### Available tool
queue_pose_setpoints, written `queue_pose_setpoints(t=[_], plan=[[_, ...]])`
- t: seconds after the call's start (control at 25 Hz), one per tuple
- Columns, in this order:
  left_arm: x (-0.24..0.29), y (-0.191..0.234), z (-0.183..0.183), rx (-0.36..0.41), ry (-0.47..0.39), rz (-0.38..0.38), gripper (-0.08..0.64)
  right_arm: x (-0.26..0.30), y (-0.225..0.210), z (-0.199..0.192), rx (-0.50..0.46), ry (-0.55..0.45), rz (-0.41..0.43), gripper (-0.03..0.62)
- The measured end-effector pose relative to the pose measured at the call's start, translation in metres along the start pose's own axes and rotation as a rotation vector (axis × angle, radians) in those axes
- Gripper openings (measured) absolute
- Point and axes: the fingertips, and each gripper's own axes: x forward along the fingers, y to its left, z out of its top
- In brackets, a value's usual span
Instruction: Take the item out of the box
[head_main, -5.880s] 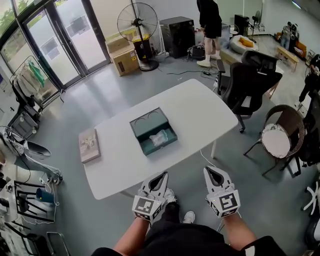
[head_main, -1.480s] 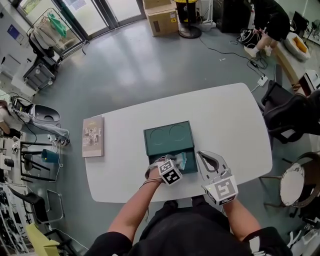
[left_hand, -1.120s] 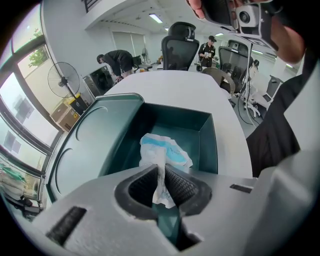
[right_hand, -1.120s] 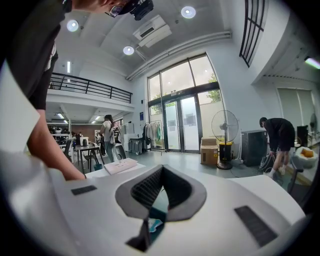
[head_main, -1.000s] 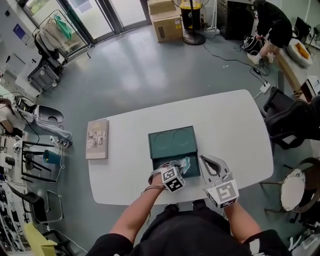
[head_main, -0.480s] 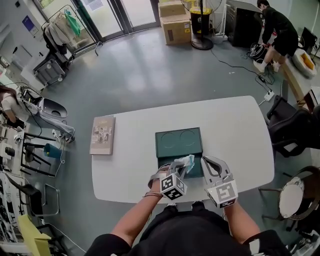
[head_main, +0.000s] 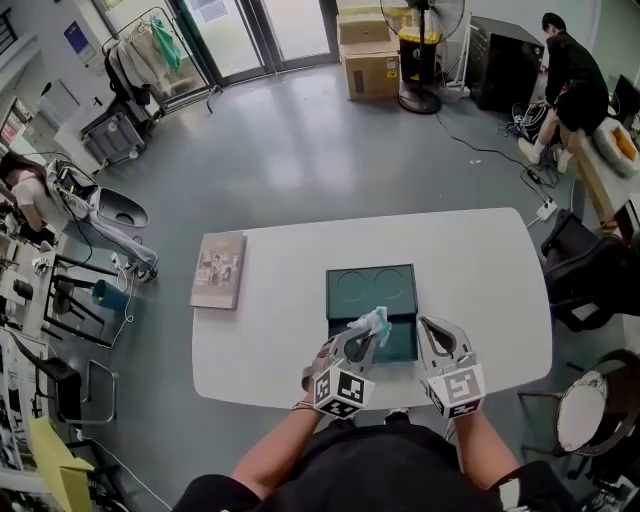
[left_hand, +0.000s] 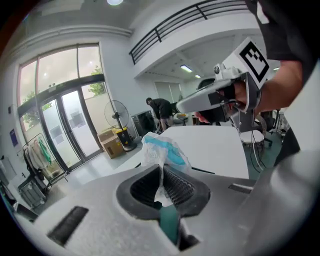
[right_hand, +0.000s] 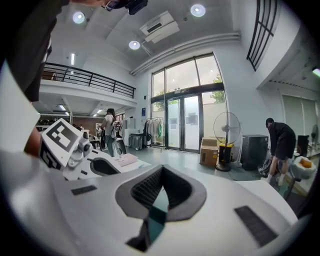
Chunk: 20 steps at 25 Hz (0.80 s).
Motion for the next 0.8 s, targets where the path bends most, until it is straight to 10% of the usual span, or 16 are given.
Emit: queue_pose_setpoints(t=[0.8], plan=[[-0.078, 0.078, 0.055, -0.302, -0.381, 0.128, 0.035, 0.016, 0.021, 0.053, -0.086, -0.104, 0.035, 0.006]])
